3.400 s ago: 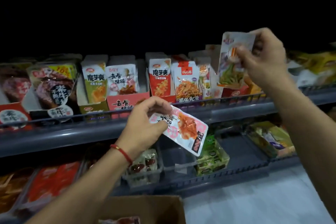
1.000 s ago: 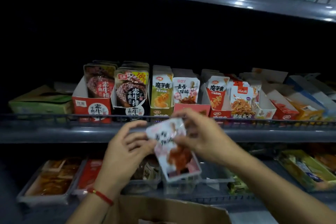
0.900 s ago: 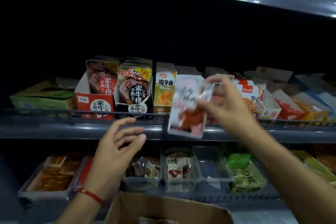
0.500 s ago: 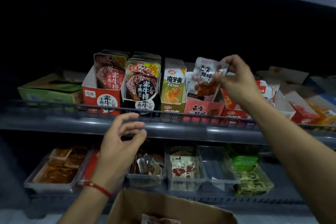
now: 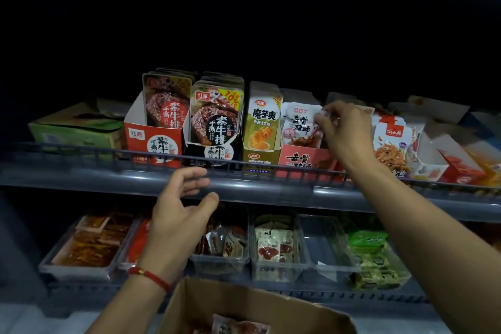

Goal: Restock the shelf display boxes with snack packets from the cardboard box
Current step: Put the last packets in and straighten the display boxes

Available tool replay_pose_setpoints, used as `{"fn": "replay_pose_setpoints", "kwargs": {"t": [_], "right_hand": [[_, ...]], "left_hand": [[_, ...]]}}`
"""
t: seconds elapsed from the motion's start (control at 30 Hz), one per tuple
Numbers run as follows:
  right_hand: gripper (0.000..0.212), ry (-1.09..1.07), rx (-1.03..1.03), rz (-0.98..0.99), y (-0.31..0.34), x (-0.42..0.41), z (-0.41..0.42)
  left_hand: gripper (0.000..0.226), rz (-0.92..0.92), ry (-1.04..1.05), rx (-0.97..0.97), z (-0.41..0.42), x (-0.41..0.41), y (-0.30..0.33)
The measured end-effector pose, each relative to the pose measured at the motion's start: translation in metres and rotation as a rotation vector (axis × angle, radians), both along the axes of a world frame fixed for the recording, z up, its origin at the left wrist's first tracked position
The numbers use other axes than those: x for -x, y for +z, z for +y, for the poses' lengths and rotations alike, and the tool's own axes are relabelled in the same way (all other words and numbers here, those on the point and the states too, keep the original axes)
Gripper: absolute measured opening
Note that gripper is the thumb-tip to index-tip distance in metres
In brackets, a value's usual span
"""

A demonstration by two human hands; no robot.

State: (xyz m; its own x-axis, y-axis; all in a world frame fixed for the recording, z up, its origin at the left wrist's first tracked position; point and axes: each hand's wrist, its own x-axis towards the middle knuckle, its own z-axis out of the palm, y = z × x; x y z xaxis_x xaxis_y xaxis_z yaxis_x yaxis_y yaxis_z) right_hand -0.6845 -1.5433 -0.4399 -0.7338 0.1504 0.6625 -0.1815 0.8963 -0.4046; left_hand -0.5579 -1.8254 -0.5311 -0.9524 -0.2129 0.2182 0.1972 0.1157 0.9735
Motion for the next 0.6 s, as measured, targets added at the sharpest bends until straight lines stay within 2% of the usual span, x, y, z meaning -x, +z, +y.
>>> {"fn": "replay_pose_setpoints", "kwargs": {"t": [0.2,0.47,0.6], "right_hand": [[0.041,-0.009,0.001,-0.024,-0.005,-0.005,-0.007],[0.043,-0.003,-0.073,-0.062,-0.004,-0.01,-0.013],[0.034,0.056,-0.196,0.198,-0.001,-0.03,-0.018]], "left_hand": [[0.035,0.002,-0.002,0.013,-0.001,-0.001,-0.003],[0.04,-0.003,-0.003,0.068,-0.001,0.004,-0.008],[0.034,-0.073,-0.046,0.246,-0.003,0.0,-0.009]]}}
